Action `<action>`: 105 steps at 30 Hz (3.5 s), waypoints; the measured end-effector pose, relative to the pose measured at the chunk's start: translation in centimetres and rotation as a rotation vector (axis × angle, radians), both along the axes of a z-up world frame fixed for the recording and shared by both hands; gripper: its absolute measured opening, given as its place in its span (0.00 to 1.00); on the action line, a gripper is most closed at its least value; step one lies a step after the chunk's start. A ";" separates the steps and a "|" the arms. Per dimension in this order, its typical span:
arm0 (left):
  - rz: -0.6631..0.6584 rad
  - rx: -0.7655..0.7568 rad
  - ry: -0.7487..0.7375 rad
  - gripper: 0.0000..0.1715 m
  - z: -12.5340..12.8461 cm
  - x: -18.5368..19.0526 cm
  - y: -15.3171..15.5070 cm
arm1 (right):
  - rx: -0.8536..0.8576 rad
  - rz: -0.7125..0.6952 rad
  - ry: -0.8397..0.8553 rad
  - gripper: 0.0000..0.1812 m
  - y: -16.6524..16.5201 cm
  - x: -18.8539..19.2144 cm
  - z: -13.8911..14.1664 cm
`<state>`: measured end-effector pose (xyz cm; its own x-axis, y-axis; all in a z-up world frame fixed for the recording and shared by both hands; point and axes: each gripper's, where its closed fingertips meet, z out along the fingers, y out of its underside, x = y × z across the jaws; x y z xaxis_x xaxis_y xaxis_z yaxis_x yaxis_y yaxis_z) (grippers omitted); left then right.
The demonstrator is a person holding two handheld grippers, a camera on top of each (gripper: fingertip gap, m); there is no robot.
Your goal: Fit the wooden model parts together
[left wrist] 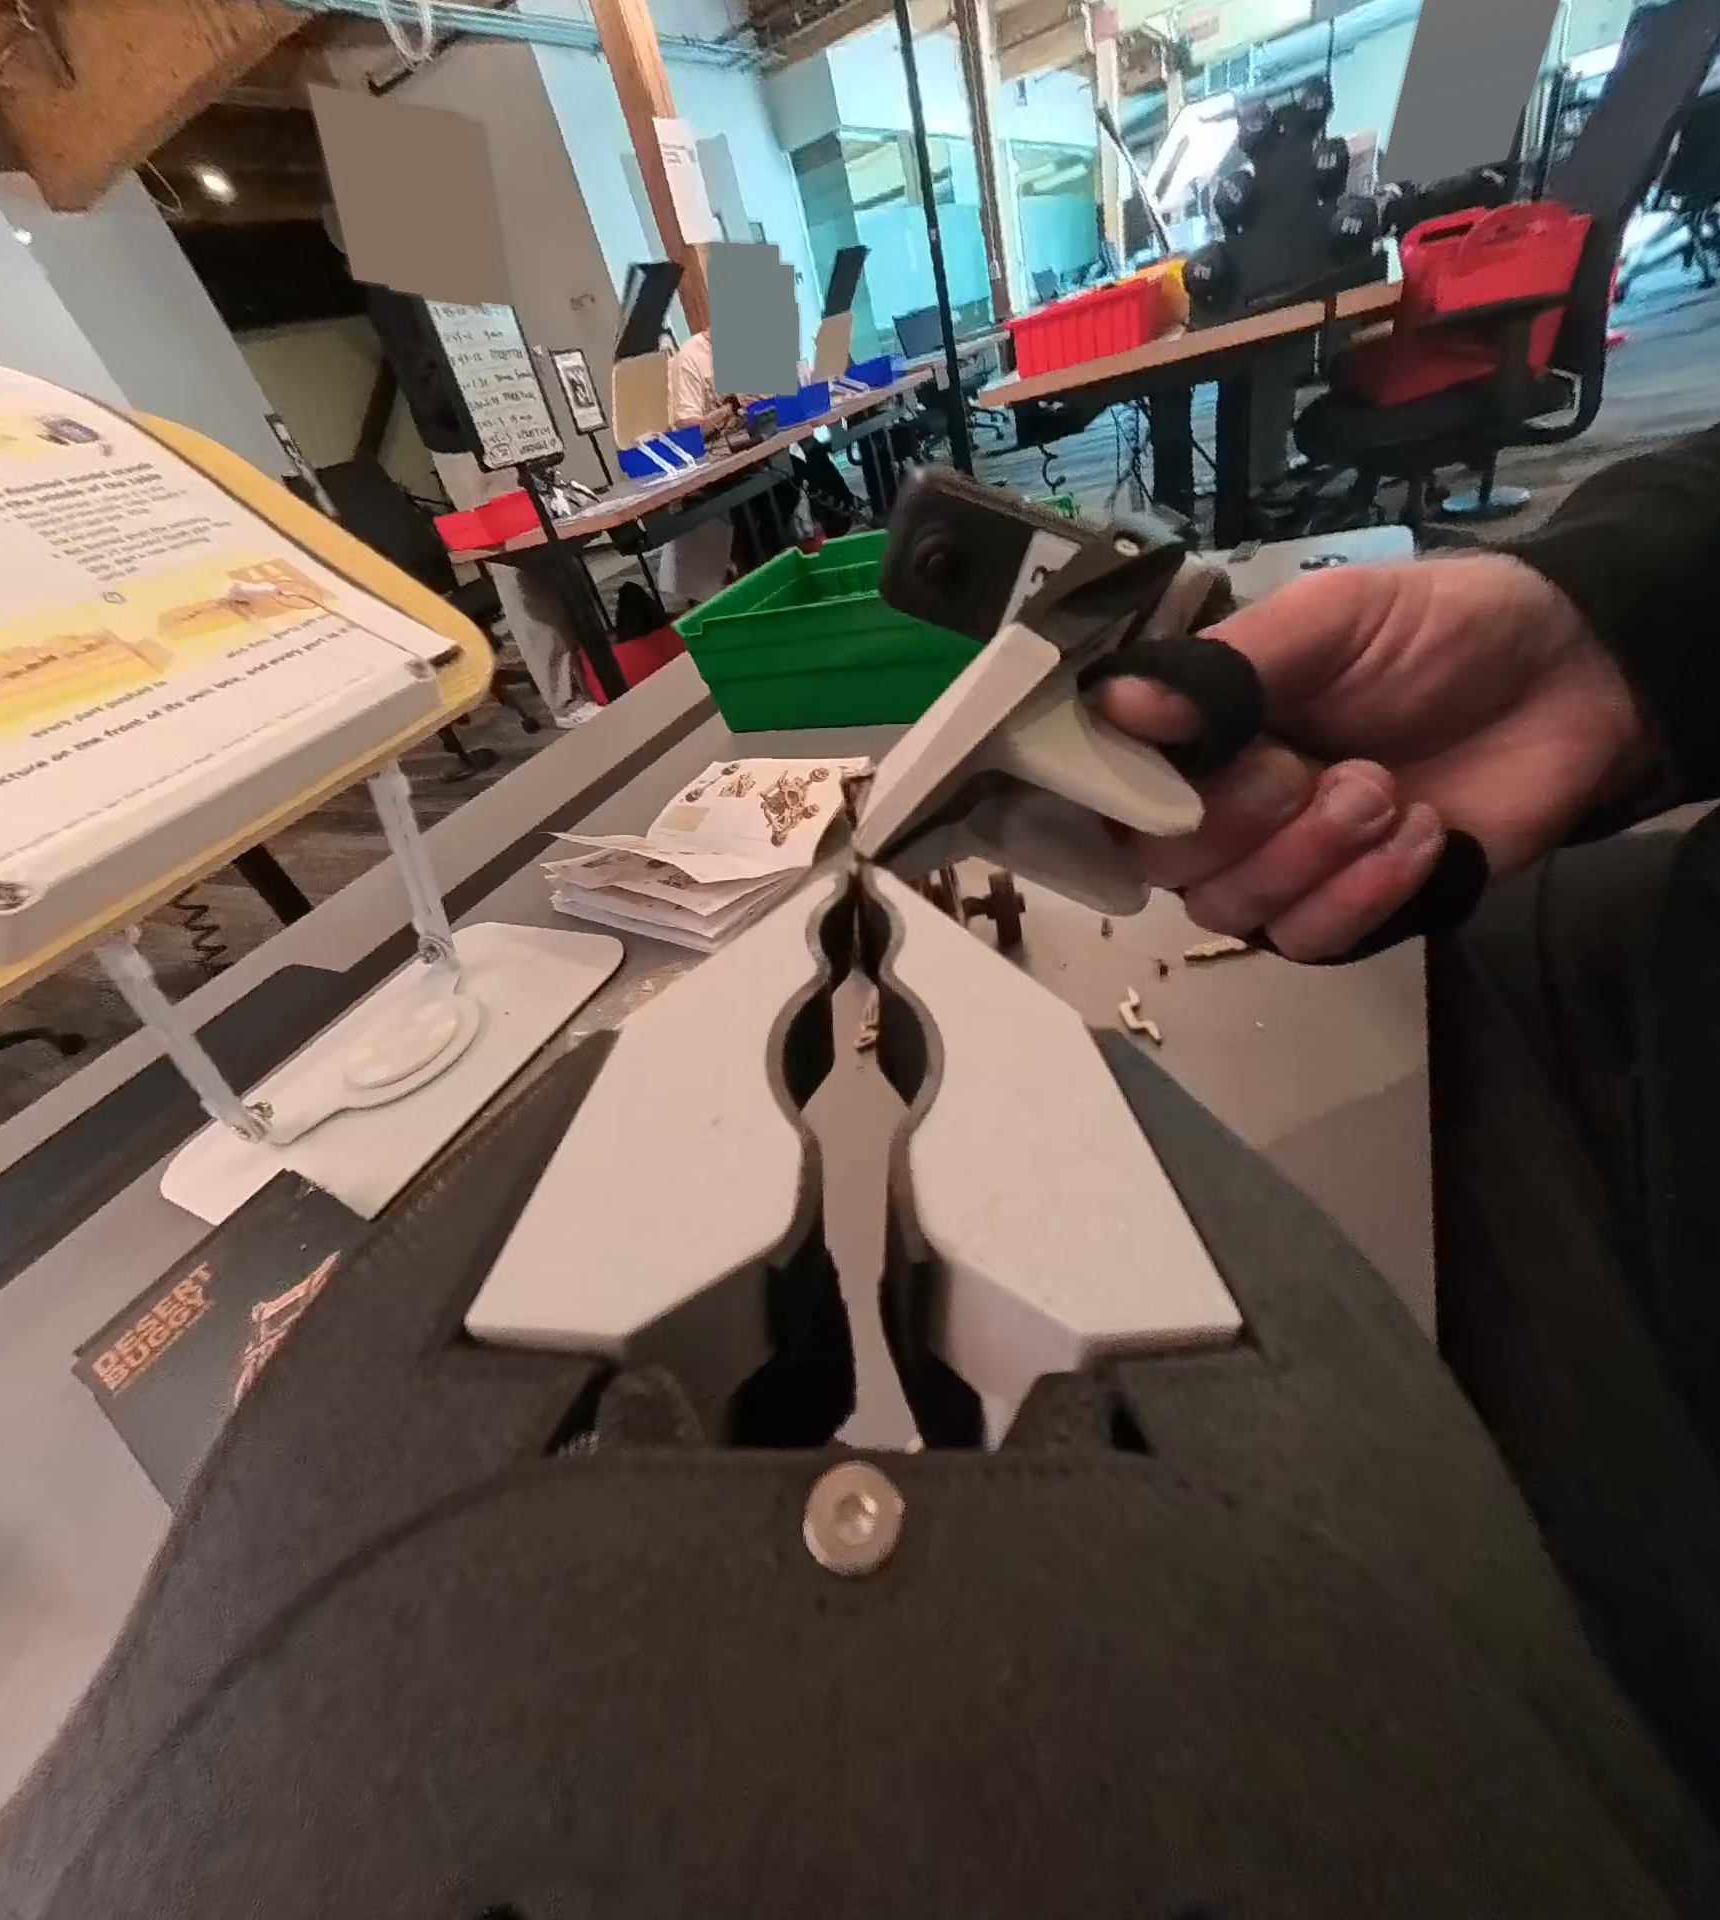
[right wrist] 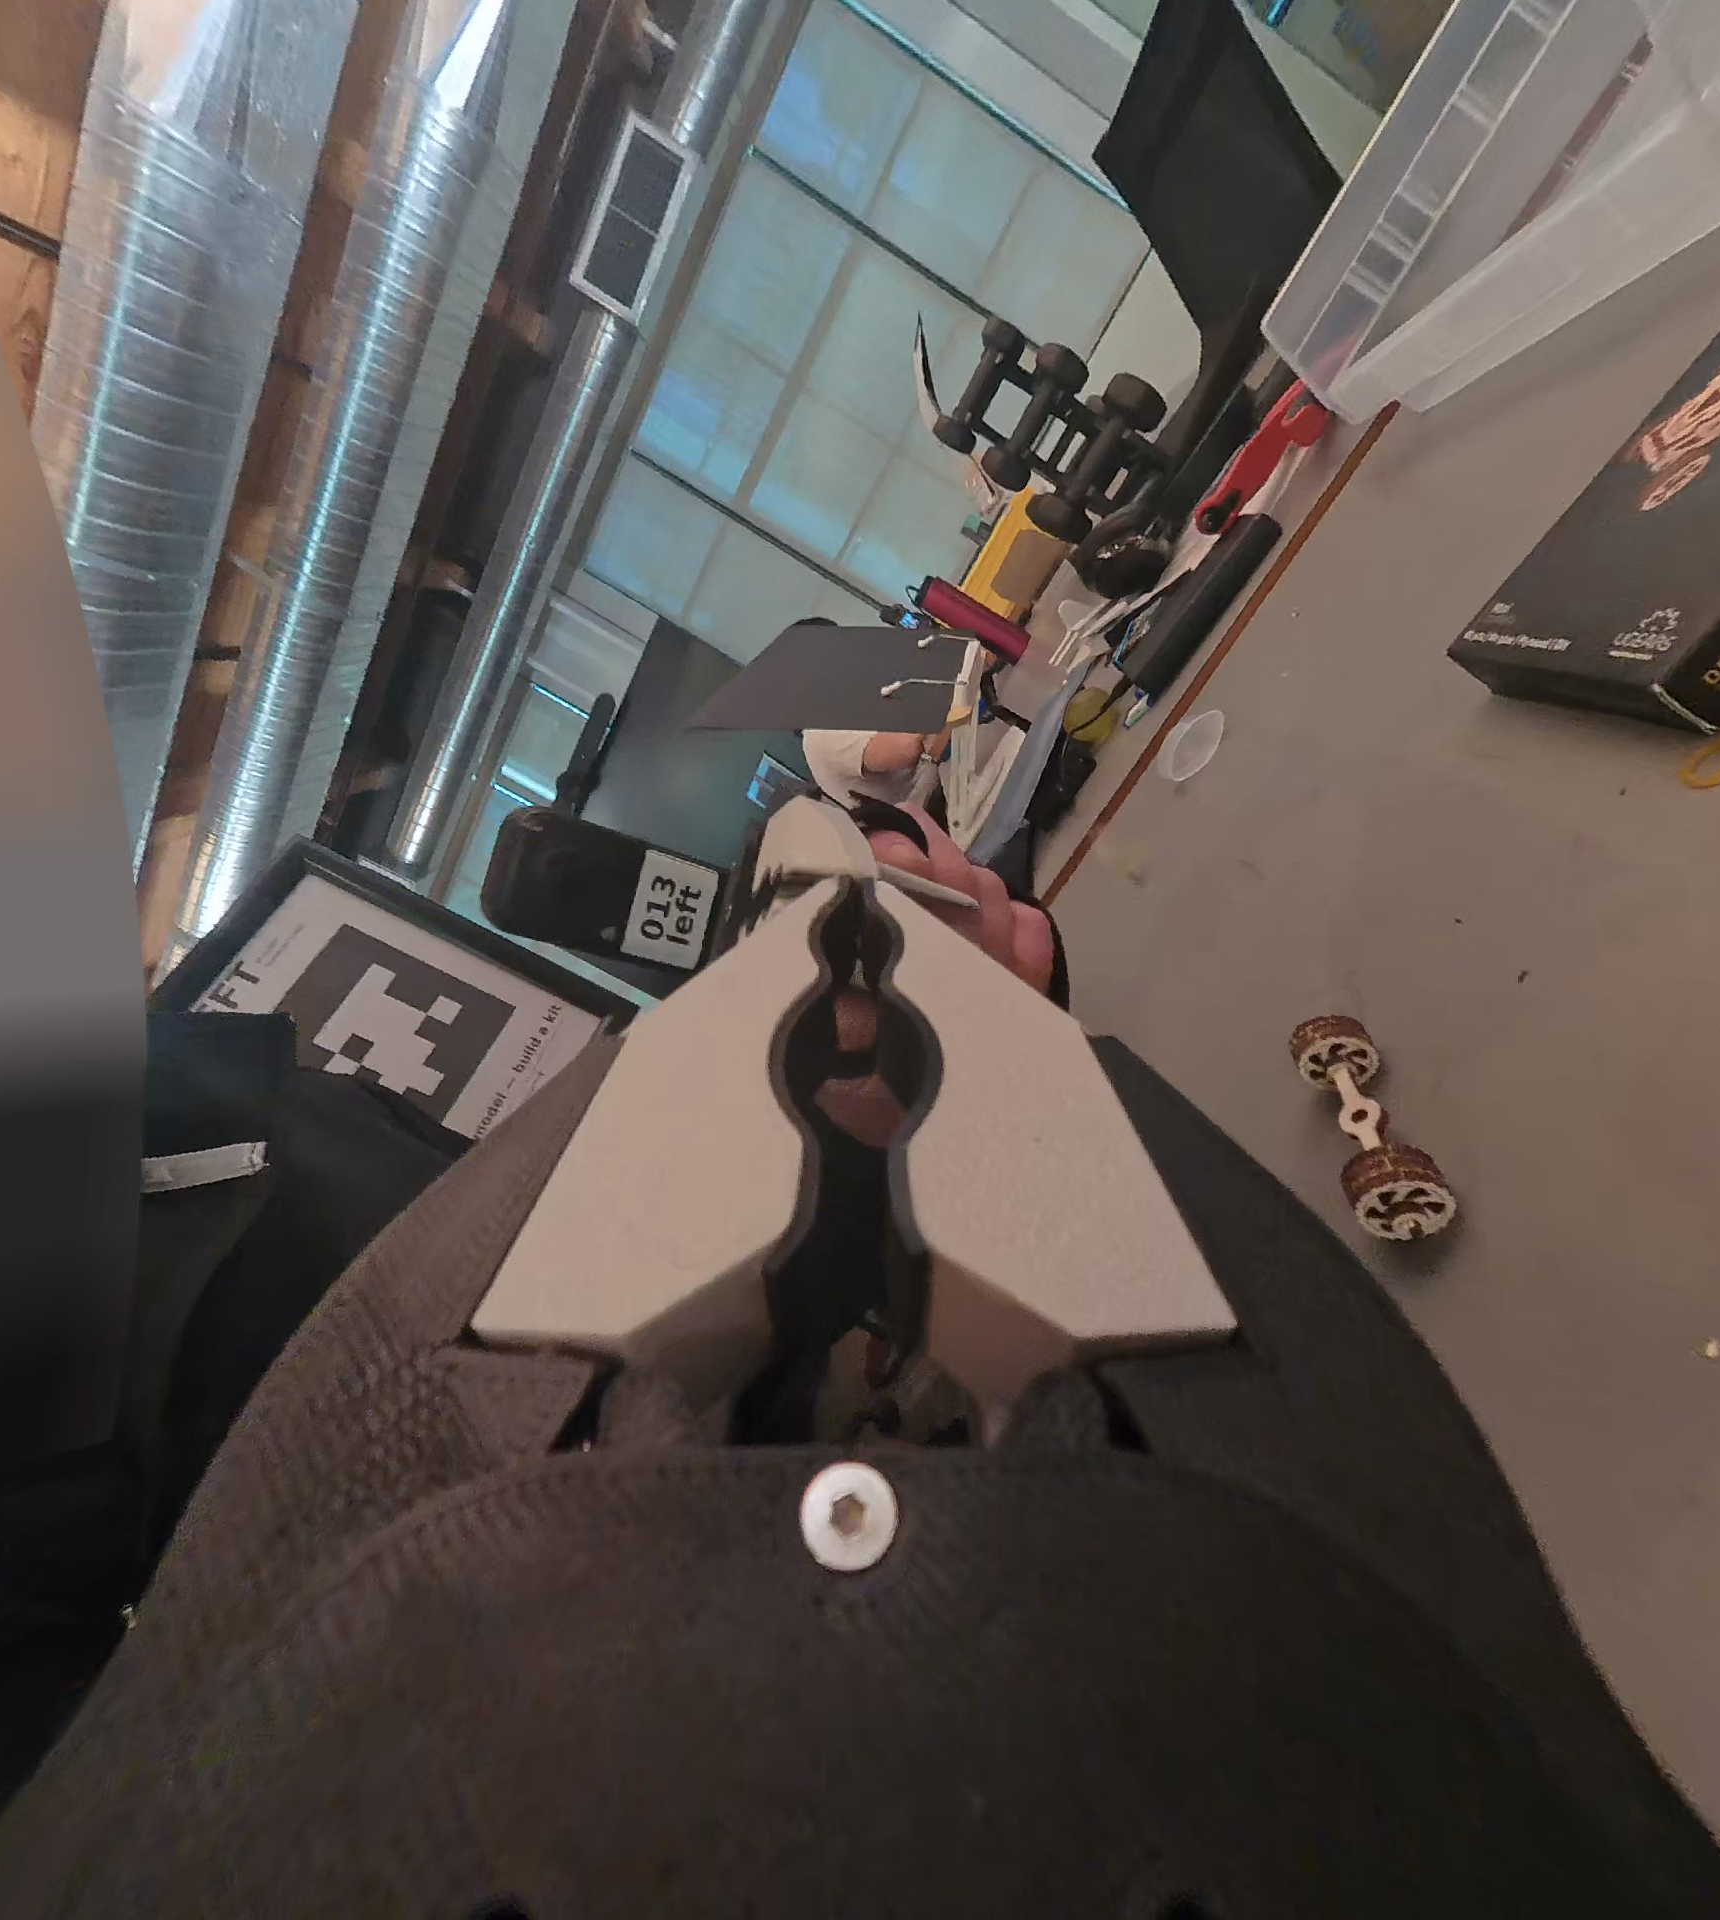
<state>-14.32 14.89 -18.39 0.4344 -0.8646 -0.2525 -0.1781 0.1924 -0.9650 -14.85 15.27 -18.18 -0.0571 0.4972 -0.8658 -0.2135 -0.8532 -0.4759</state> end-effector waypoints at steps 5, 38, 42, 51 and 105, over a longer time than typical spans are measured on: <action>-0.012 -0.046 0.027 0.00 -1.3 -0.2 -0.1 | 0.020 -0.023 -0.077 0.00 0.3 0.5 -1.1; 0.107 -0.328 0.503 0.02 -15.6 -6.1 1.2 | 0.770 0.444 -1.078 0.12 -0.7 -1.8 -16.9; 0.120 -0.313 0.532 0.00 -15.9 -7.1 2.2 | 0.840 0.480 -1.103 0.10 -0.1 -1.5 -17.0; 0.074 -0.316 0.523 0.03 -15.8 -7.3 2.1 | 0.958 0.588 -1.109 0.00 0.6 -1.2 -17.1; -0.128 0.076 0.416 0.04 -7.4 -1.1 -3.3 | 0.346 0.591 -0.390 0.01 -4.0 -1.5 -7.3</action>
<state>-15.46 11.60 -25.79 0.1732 -0.8772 -0.4477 -0.5184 0.3053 -0.7988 -16.31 11.31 -25.52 -0.1198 0.7238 -0.6796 0.4661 -0.5634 -0.6822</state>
